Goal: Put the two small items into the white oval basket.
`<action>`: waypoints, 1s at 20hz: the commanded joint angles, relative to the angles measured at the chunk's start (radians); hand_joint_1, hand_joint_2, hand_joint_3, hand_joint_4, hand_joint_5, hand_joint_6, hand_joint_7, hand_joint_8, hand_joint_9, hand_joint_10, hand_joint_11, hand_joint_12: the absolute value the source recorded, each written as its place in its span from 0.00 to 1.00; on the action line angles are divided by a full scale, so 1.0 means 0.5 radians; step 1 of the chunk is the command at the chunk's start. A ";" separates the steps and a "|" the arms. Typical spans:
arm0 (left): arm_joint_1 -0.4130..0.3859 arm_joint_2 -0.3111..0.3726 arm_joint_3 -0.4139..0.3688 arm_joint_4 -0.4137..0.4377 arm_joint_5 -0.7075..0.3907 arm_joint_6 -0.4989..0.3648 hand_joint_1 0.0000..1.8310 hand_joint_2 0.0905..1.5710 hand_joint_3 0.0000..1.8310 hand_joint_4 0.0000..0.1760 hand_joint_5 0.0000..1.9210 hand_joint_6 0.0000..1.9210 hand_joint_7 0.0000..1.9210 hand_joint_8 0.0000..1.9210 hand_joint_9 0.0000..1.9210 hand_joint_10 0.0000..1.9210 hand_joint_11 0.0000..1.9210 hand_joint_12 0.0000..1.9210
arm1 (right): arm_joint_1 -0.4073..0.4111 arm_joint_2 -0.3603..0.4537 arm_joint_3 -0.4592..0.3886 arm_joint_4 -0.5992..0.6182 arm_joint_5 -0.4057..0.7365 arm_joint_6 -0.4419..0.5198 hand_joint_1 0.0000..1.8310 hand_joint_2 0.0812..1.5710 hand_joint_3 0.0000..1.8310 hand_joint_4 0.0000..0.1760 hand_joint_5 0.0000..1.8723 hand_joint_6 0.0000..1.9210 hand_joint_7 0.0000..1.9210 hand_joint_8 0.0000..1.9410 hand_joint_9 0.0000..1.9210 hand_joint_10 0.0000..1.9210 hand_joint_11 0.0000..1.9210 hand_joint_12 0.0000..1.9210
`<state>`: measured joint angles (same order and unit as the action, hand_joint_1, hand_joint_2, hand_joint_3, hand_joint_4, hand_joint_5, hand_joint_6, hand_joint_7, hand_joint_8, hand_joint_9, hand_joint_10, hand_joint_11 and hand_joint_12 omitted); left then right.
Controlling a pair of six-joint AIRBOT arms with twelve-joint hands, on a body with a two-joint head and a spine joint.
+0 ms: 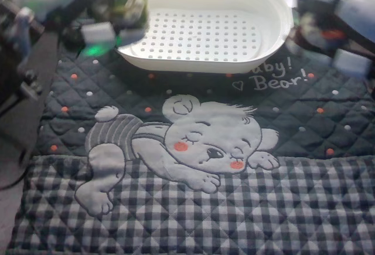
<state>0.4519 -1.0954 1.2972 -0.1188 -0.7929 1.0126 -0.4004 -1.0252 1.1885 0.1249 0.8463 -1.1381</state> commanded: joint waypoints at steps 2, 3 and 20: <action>-0.118 -0.073 0.097 0.008 -0.011 -0.003 0.71 0.81 0.00 0.00 0.29 0.80 0.33 0.79 0.38 0.84 0.37 0.98 | 0.133 -0.071 0.126 0.002 0.020 -0.003 0.63 0.89 0.00 0.00 0.27 0.87 0.38 0.81 0.48 0.98 0.52 1.00; -0.163 -0.114 0.145 0.013 0.038 -0.002 0.71 0.80 0.00 0.00 0.30 0.81 0.34 0.77 0.38 0.82 0.35 0.95 | 0.183 -0.113 0.174 0.003 -0.027 -0.003 0.63 0.87 0.00 0.00 0.29 0.84 0.40 0.79 0.51 0.98 0.54 1.00; -0.310 -0.442 0.536 -0.079 0.452 0.024 0.28 0.61 0.00 0.99 0.00 0.00 0.00 0.00 0.00 0.00 0.00 0.00 | 0.352 -0.424 0.472 -0.019 -0.410 -0.023 0.16 0.69 0.00 0.35 0.00 0.00 0.00 0.00 0.00 0.00 0.00 0.00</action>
<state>0.3065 -1.3224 1.5585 -0.1596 -0.4438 1.0279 -0.2359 -1.2552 1.4193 0.1143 0.5179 -1.1469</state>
